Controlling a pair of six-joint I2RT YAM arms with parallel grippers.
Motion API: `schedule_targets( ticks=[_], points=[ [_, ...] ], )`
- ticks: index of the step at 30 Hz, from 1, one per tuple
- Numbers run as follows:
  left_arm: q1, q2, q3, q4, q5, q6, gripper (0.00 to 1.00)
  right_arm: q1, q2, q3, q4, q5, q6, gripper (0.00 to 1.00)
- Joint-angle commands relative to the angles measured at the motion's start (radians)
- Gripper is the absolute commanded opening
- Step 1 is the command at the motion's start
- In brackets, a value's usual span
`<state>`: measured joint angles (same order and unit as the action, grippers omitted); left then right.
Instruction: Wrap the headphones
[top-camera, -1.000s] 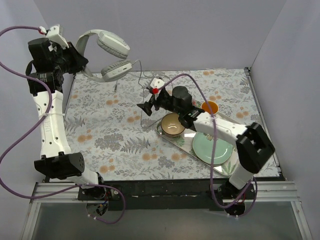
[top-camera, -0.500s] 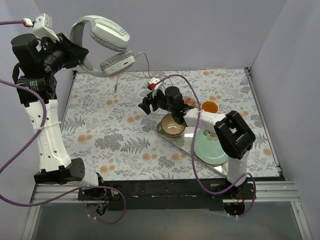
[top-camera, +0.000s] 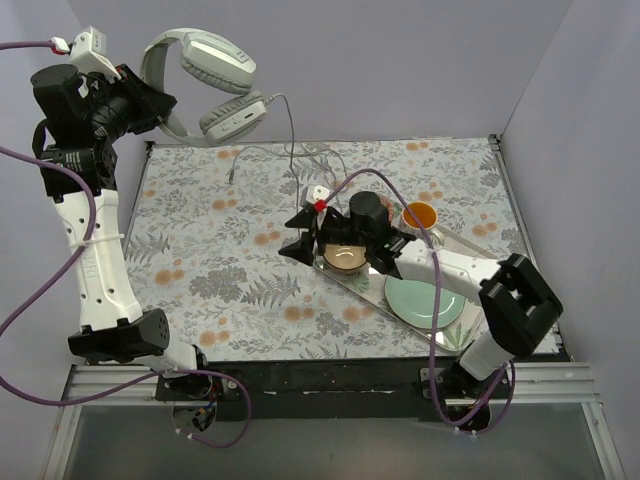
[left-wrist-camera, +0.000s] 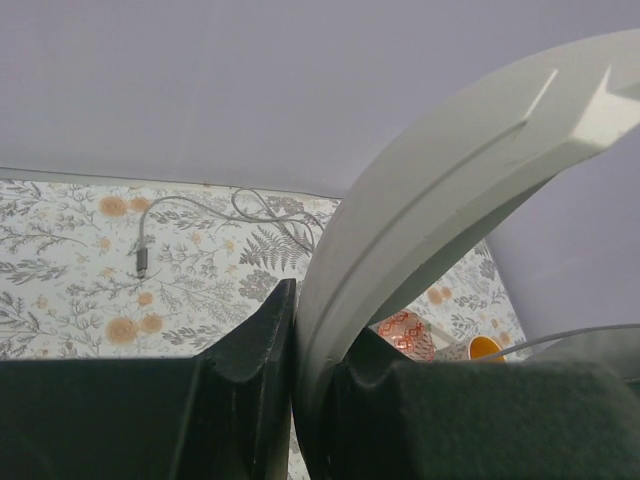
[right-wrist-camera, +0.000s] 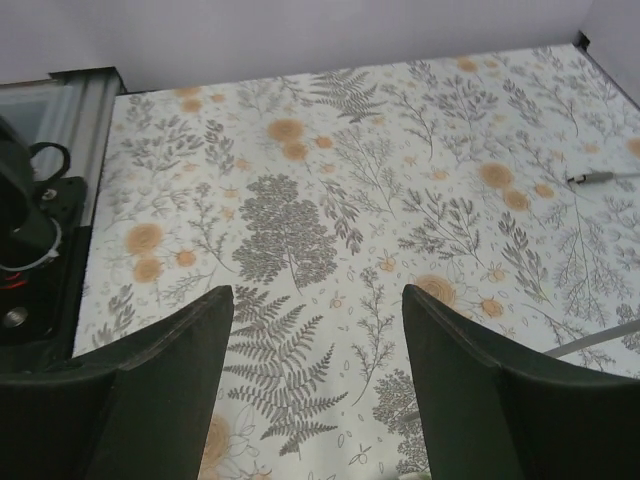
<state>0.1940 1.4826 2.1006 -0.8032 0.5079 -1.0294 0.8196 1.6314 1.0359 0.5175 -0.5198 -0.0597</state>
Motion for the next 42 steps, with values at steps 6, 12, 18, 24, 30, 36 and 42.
schedule_targets(
  ticks=[6, 12, 18, 24, 30, 36, 42],
  points=[
    [0.001, -0.038, 0.004, 0.061, -0.017, -0.028, 0.0, -0.025, -0.208, -0.169, 0.211, 0.184, 0.164, 0.76],
    [0.001, -0.064, -0.025, 0.079, 0.001, -0.041, 0.0, -0.051, -0.113, -0.1, 0.171, 0.492, 0.302, 0.77],
    [-0.001, -0.058, -0.025, 0.084, 0.023, -0.06, 0.0, -0.068, 0.125, 0.111, 0.167, 0.414, 0.366, 0.81],
    [-0.001, -0.048, -0.048, 0.087, 0.06, -0.093, 0.0, -0.088, 0.265, 0.265, 0.119, 0.36, 0.397, 0.42],
    [0.001, -0.022, -0.082, 0.108, 0.045, -0.107, 0.0, -0.085, 0.277, 0.363, -0.181, 0.331, 0.229, 0.01],
    [-0.001, 0.013, -0.25, 0.251, -0.313, 0.119, 0.0, -0.069, -0.011, 0.144, -0.448, 0.637, 0.014, 0.01],
    [-0.004, 0.079, -0.352, 0.323, -0.473, 0.282, 0.0, -0.068, -0.263, 0.234, -0.787, 0.817, -0.192, 0.01]
  ],
)
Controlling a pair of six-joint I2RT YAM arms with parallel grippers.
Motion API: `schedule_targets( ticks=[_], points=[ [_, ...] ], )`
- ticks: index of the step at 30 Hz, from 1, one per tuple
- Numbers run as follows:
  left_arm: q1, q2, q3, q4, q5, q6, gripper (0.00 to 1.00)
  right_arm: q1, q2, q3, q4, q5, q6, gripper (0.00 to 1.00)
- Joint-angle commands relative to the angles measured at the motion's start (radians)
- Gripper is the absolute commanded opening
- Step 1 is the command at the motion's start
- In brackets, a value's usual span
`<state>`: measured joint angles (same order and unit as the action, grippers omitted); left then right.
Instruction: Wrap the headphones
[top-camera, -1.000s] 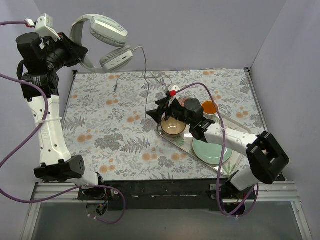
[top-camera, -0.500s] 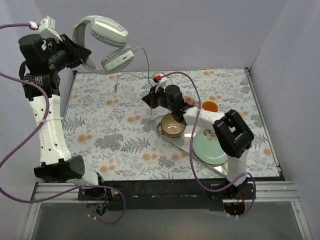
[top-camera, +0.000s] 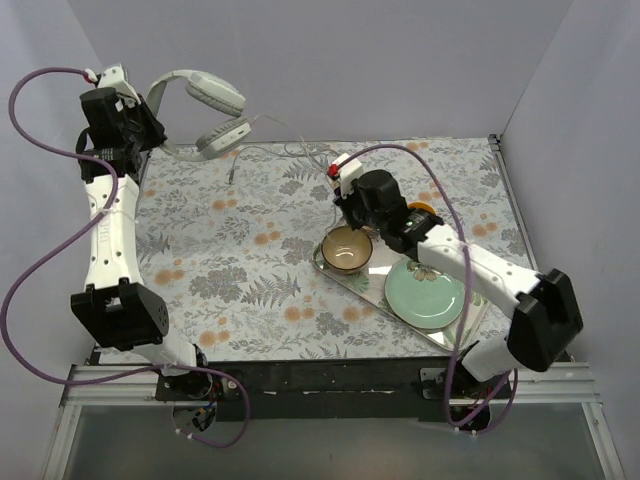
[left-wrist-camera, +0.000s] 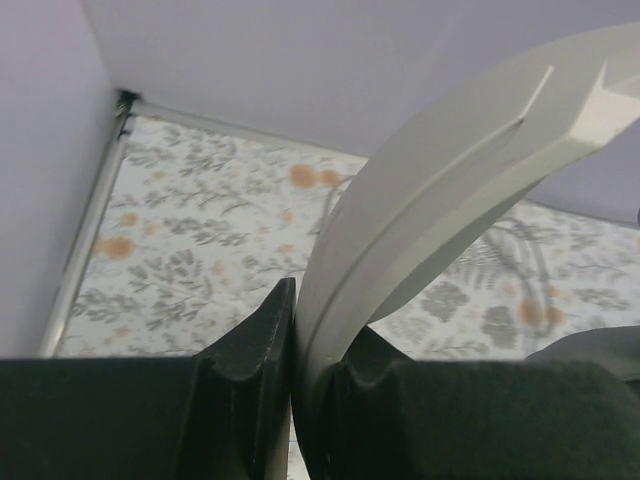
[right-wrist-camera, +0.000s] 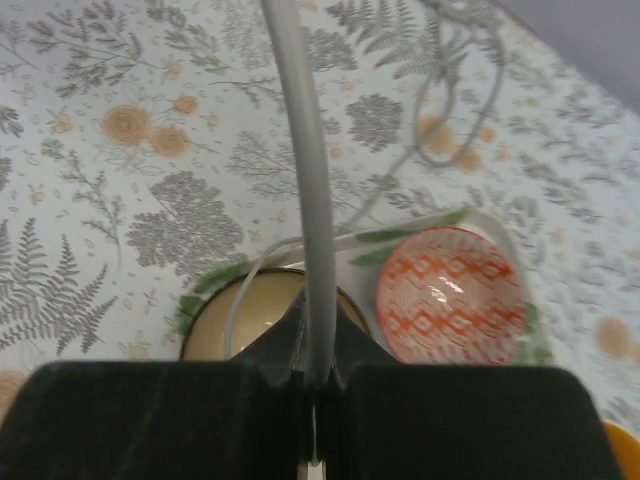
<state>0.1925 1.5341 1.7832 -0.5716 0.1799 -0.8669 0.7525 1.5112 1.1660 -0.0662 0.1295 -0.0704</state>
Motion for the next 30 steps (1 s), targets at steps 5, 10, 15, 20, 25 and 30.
schedule_targets(
  ticks=[5, 10, 15, 20, 25, 30],
  points=[
    [-0.114, 0.038, -0.14, 0.105, -0.167, 0.282, 0.0, 0.018, -0.118, 0.331, -0.406, 0.118, -0.314, 0.01],
    [-0.275, 0.038, -0.214, 0.108, -0.342, 0.417, 0.0, 0.056, -0.048, 0.526, -0.472, 0.035, -0.463, 0.01],
    [-0.39, 0.017, -0.295, 0.125, -0.396, 0.535, 0.0, 0.057, -0.003, 0.658, -0.455, -0.022, -0.529, 0.01],
    [-0.487, -0.011, -0.338, 0.125, -0.419, 0.594, 0.0, 0.057, 0.043, 0.753, -0.416, -0.116, -0.6, 0.01],
    [-0.567, -0.064, -0.357, 0.108, -0.39, 0.623, 0.0, 0.057, 0.133, 0.846, -0.376, -0.16, -0.626, 0.01],
    [-0.639, -0.104, -0.369, 0.064, -0.314, 0.632, 0.0, 0.054, 0.271, 1.038, -0.359, -0.166, -0.595, 0.01]
  ],
)
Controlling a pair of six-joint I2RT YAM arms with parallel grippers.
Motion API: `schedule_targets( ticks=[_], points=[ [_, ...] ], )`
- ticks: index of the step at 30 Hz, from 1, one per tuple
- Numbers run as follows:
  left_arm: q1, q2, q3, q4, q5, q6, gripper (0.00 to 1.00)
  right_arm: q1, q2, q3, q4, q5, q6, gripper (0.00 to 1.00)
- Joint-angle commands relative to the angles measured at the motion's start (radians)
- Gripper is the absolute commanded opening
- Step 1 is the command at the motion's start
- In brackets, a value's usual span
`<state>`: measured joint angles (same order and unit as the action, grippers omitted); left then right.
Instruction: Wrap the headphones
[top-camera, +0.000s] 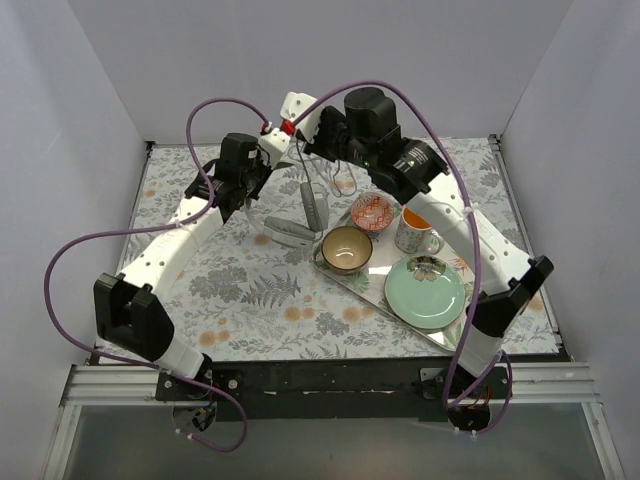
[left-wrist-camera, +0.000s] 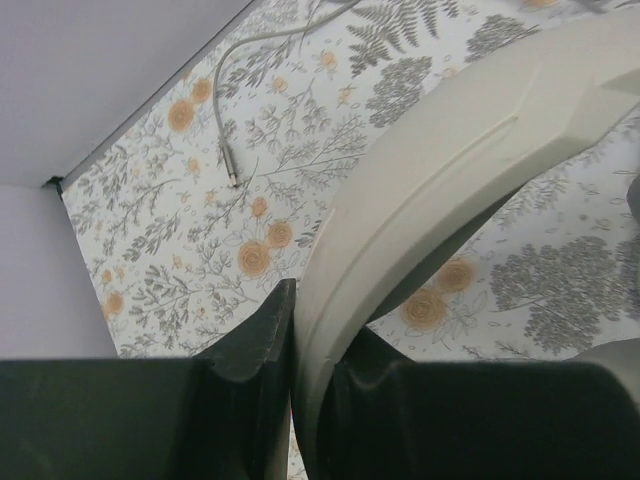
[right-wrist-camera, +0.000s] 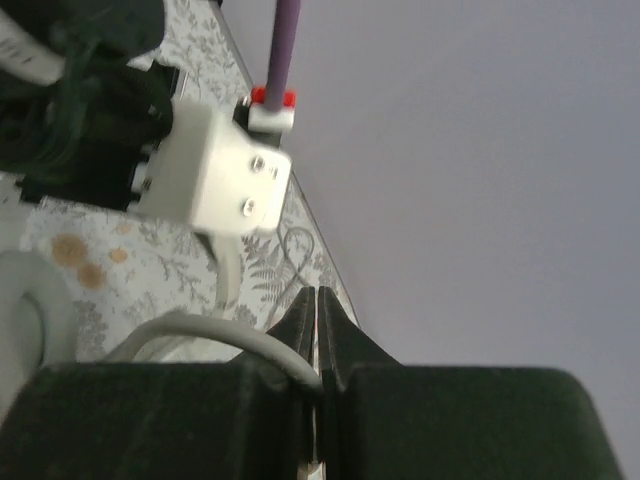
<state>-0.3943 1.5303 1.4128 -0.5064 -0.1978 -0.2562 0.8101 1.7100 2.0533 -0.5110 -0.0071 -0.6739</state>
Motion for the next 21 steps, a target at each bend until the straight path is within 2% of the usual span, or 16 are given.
schedule_targets(
  ticks=[1, 4, 10, 13, 21],
  points=[
    [-0.066, -0.116, 0.009, -0.029, 0.093, 0.003, 0.0, -0.008, 0.092, 0.175, 0.088, -0.025, 0.017, 0.01],
    [-0.069, -0.14, 0.023, -0.072, 0.254, -0.046, 0.0, -0.037, 0.154, 0.228, 0.106, -0.024, 0.074, 0.01],
    [-0.069, -0.219, 0.035, -0.144, 0.551, -0.097, 0.0, -0.124, 0.194, 0.2, 0.144, -0.034, 0.21, 0.01],
    [-0.069, -0.236, 0.061, -0.167, 0.65, -0.124, 0.0, -0.17, 0.192, 0.153, 0.161, -0.103, 0.263, 0.01],
    [-0.067, -0.229, 0.204, -0.196, 0.773, -0.274, 0.0, -0.206, 0.206, 0.09, 0.157, -0.181, 0.322, 0.01]
  ],
)
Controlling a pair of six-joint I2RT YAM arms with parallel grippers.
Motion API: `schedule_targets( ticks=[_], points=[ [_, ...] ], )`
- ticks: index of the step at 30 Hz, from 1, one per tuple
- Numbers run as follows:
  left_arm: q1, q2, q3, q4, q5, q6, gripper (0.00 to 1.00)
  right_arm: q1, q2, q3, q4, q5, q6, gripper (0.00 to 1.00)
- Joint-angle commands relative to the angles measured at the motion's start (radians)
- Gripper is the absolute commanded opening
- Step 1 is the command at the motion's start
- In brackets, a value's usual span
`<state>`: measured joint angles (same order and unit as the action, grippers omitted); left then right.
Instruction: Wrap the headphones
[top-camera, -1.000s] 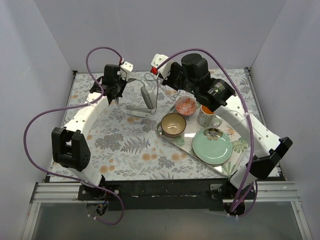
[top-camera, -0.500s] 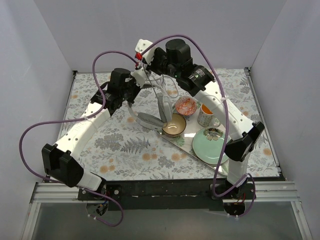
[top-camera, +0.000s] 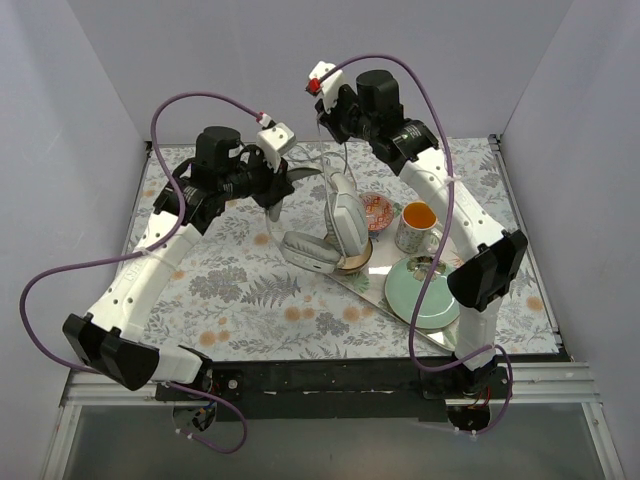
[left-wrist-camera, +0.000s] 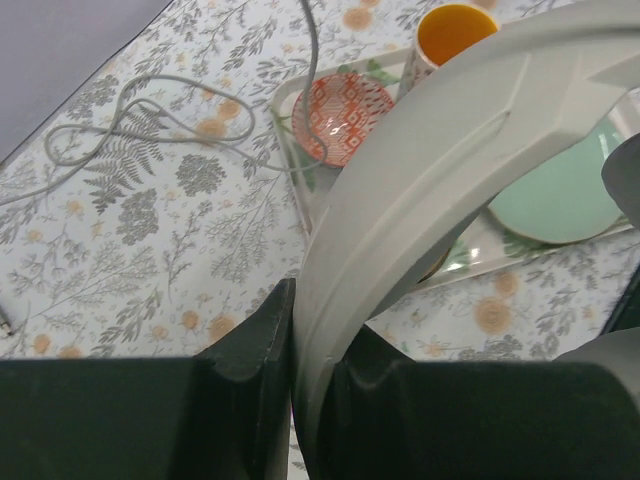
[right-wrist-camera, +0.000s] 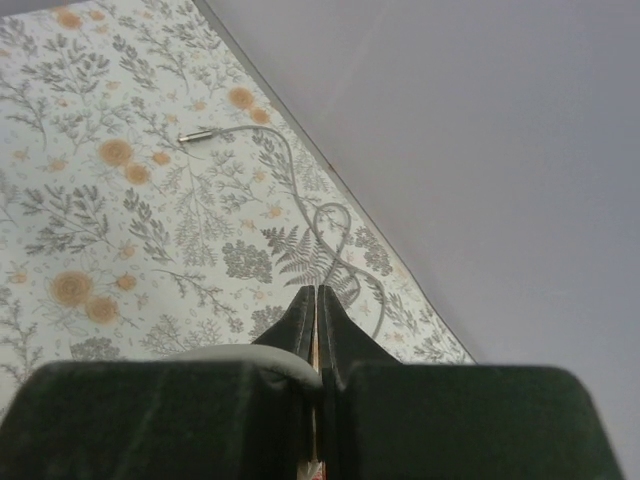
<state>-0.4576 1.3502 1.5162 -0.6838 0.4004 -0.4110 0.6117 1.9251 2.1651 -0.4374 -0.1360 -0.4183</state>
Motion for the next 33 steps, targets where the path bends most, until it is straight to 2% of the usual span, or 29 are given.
schedule_targets(
  ticks=[1, 3, 5, 8, 9, 11, 13, 14, 15, 18, 26, 33],
  points=[
    [0.0, -0.052, 0.111, -0.014, 0.184, -0.139, 0.0, -0.019, -0.024, -0.045, 0.121, -0.094, 0.103, 0.01],
    [0.004, -0.056, 0.153, -0.002, 0.212, -0.204, 0.0, -0.039, -0.052, -0.155, 0.187, -0.157, 0.16, 0.01],
    [0.007, -0.054, 0.188, 0.01, 0.193, -0.259, 0.0, -0.055, -0.09, -0.246, 0.292, -0.284, 0.206, 0.01],
    [0.005, -0.039, 0.274, 0.021, 0.071, -0.347, 0.0, -0.053, -0.133, -0.405, 0.437, -0.393, 0.24, 0.01],
    [0.007, -0.031, 0.303, 0.015, -0.018, -0.366, 0.0, -0.055, -0.143, -0.489, 0.498, -0.401, 0.29, 0.01],
    [0.005, -0.001, 0.39, 0.001, -0.095, -0.414, 0.0, -0.053, -0.163, -0.571, 0.622, -0.459, 0.35, 0.08],
    [0.005, 0.012, 0.439, 0.003, -0.171, -0.44, 0.0, -0.047, -0.167, -0.671, 0.828, -0.519, 0.476, 0.21],
    [0.007, 0.018, 0.45, 0.007, -0.19, -0.448, 0.0, -0.044, -0.164, -0.698, 0.895, -0.53, 0.522, 0.24],
    [0.007, 0.03, 0.463, 0.012, -0.202, -0.454, 0.0, -0.037, -0.158, -0.721, 1.037, -0.534, 0.588, 0.26],
    [0.007, 0.059, 0.525, 0.007, -0.239, -0.466, 0.0, -0.001, -0.101, -0.751, 1.172, -0.515, 0.639, 0.31],
    [0.007, 0.089, 0.64, 0.087, -0.455, -0.469, 0.0, 0.019, 0.115, -0.641, 1.212, -0.485, 0.745, 0.33],
    [0.005, 0.151, 0.788, 0.104, -0.535, -0.519, 0.0, 0.019, 0.215, -0.594, 1.209, -0.478, 0.782, 0.31]
  ],
)
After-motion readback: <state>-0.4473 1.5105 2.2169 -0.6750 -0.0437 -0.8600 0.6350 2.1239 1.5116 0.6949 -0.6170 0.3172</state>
